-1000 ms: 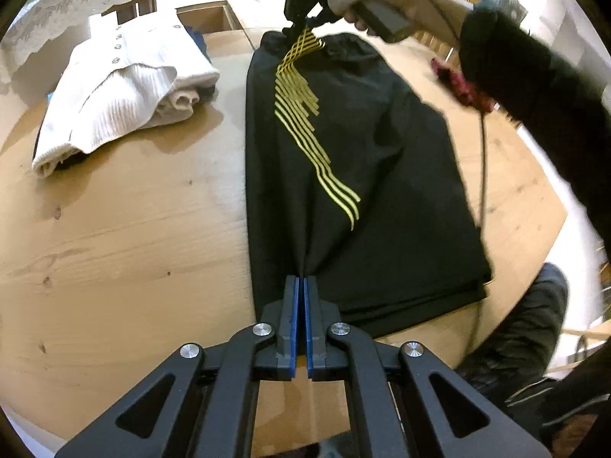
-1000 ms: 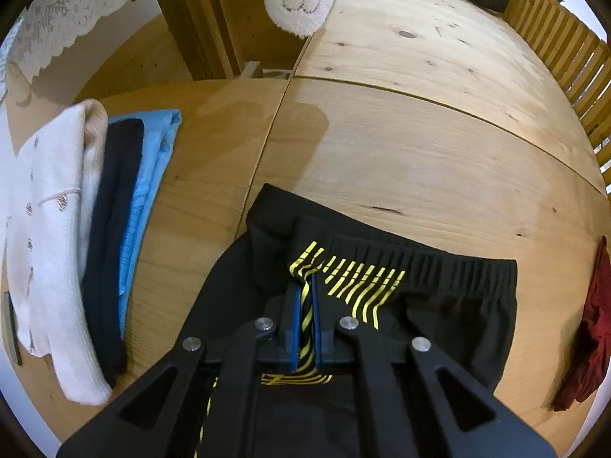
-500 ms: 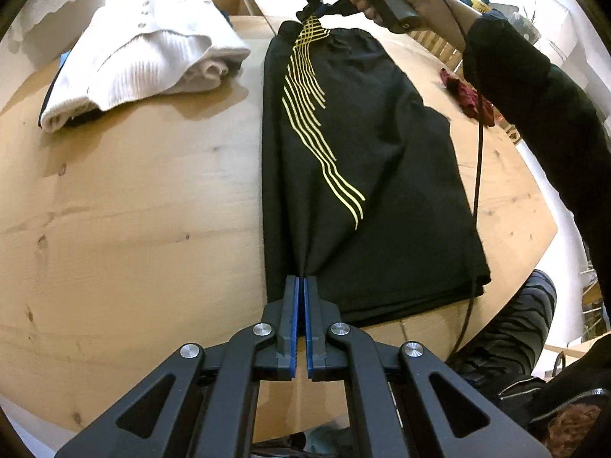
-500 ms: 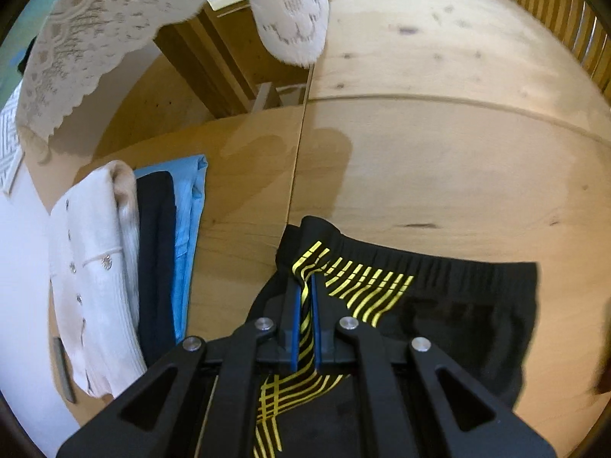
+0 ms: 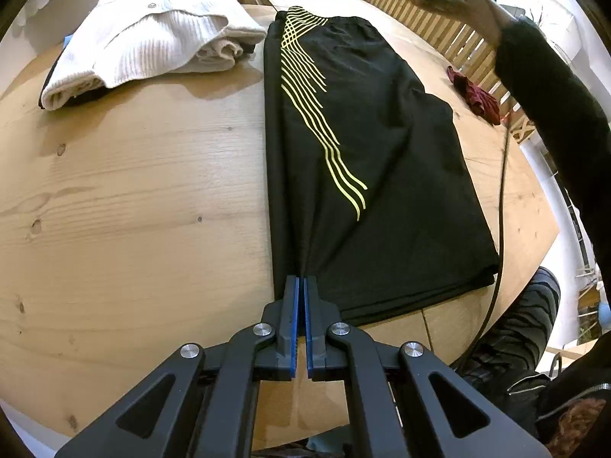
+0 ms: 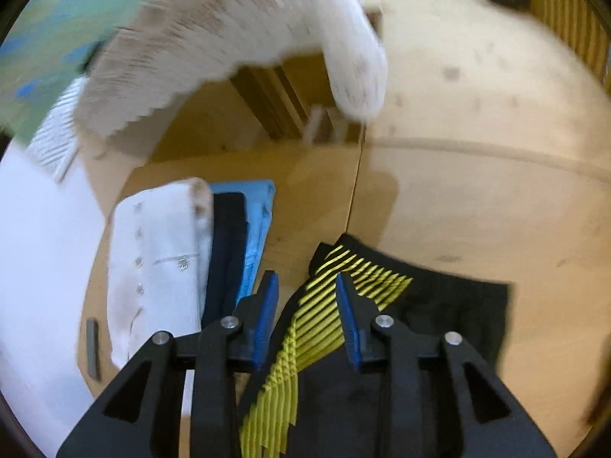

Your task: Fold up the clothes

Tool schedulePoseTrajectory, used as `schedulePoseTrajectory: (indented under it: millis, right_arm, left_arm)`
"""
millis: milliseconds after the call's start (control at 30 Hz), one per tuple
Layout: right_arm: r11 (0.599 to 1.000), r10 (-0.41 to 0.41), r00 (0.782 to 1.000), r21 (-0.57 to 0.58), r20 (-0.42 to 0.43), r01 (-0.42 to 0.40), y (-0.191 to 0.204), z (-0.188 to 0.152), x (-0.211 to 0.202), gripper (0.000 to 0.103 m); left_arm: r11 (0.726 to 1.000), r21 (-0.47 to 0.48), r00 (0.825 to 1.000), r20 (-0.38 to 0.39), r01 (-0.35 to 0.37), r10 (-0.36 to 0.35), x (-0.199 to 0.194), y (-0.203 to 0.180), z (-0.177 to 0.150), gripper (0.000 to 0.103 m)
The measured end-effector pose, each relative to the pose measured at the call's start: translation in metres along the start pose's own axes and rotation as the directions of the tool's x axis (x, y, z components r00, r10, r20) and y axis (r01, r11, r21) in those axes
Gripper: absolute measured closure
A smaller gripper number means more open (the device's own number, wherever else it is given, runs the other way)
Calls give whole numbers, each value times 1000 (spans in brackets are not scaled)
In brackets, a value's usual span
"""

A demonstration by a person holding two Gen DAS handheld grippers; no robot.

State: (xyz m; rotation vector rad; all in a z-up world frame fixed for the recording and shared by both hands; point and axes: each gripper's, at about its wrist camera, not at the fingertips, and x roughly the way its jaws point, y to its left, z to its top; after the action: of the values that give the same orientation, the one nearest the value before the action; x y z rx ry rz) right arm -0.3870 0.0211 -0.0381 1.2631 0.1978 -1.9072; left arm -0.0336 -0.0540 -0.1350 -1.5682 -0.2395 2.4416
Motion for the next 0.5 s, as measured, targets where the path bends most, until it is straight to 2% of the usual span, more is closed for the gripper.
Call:
schedulePoseTrajectory:
  millis: [100,233,367,500]
  right_arm:
    - [989,-132,991,-73,-7,131,-17,-27,-8,74]
    - [985,-156,983,-85,-94,148,-44,-58,18,76]
    - [984,-140,983,-126,-120,125,-41,-79,41,76]
    - [944,-257,958,-248,-131,219,-22,-87,60,77]
  left_arm:
    - [1000,13,1000,12,-8,8,-7,-2,3,101]
    - [999,30,999,17,-34,33,-15,-7,5,101]
    - [997,52,998,14,-60,60,-22,-12,6,101]
    - [995,30,995,-16,-96,96,-23,-5,5,99]
